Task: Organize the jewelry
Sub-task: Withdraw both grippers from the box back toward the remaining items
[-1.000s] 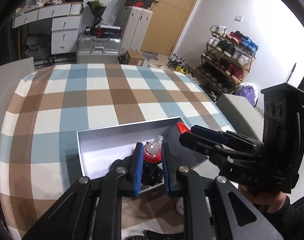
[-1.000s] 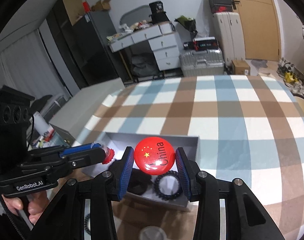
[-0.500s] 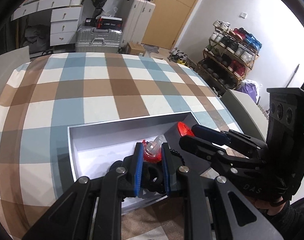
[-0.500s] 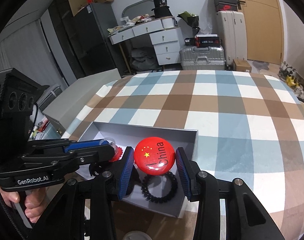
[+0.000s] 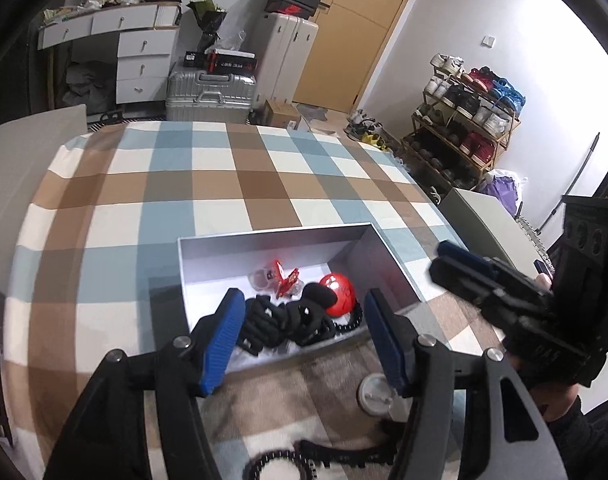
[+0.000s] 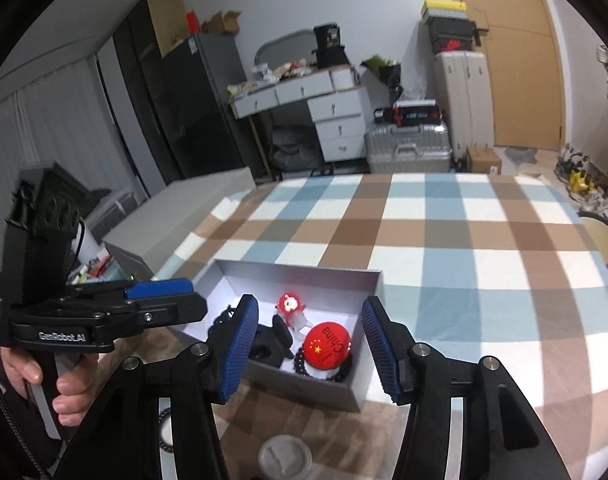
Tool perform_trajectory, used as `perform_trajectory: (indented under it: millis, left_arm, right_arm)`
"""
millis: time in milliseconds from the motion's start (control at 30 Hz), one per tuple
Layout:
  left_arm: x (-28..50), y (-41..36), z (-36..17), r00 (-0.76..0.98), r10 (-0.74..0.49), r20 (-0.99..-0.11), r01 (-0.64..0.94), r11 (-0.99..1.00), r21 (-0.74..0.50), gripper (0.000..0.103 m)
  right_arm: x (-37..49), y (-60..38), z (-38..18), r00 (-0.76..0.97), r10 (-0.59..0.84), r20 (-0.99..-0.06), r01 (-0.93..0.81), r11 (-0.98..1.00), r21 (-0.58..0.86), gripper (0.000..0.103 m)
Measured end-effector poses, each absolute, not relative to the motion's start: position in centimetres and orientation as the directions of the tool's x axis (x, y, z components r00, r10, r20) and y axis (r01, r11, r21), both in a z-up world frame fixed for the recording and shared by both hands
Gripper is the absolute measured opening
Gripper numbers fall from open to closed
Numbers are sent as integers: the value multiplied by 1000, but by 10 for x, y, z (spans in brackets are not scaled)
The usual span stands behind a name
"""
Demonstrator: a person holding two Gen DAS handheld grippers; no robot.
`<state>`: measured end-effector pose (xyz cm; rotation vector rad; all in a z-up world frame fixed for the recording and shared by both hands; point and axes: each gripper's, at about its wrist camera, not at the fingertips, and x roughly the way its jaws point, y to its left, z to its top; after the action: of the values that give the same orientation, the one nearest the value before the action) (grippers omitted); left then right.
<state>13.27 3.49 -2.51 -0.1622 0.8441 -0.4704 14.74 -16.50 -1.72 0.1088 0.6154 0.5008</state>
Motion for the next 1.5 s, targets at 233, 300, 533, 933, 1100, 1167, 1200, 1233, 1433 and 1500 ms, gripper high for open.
perform_trajectory:
  millis: [233,300,533,933,1100,1167,1200,1233,1433,1500]
  left_arm:
    - [109,31,-16,624,-378,-683,313,923,-225,57]
    - [99,29,-11,649,-350,-676,302,933,-194,58]
    - [72,28,-7,729,-257,-635,245,963,-108,76]
    - [48,39,-27,757,-176,-629,166,983,-76,101]
    - [35,44,-44,731,-166,-662,156,985,-74,102]
    - [31,46,-52,716,-159,-680,153,986,-70,101]
    - [30,49,-57,707,-155,-690,150,986,-67,101]
    - [27,50,-60,704,-152,-693,148,987,-66,101]
    - [17,63,-67,686,-174,-706,153,984,-94,101]
    - [17,69,-71,673,-181,-718,137,983,-120,101]
  right_arm:
    - [111,-179,3,751,476,-458,-403,879,254,62]
    - [101,-181,7,755,483,-443,-407,875,260,65]
    - [70,-179,18,768,497,-404,-432,867,246,83]
    - [34,-181,6,758,487,-434,-429,874,230,101]
    - [33,-178,-16,730,455,-511,-413,888,201,101]
    - [36,-177,-28,717,438,-543,-402,896,191,101]
    - [39,-176,-33,708,434,-557,-397,897,194,101]
    - [42,-175,-38,697,429,-574,-391,899,196,101]
    - [65,-169,-66,635,374,-676,-351,919,179,93]
    - [72,-167,-73,615,366,-698,-340,922,185,92]
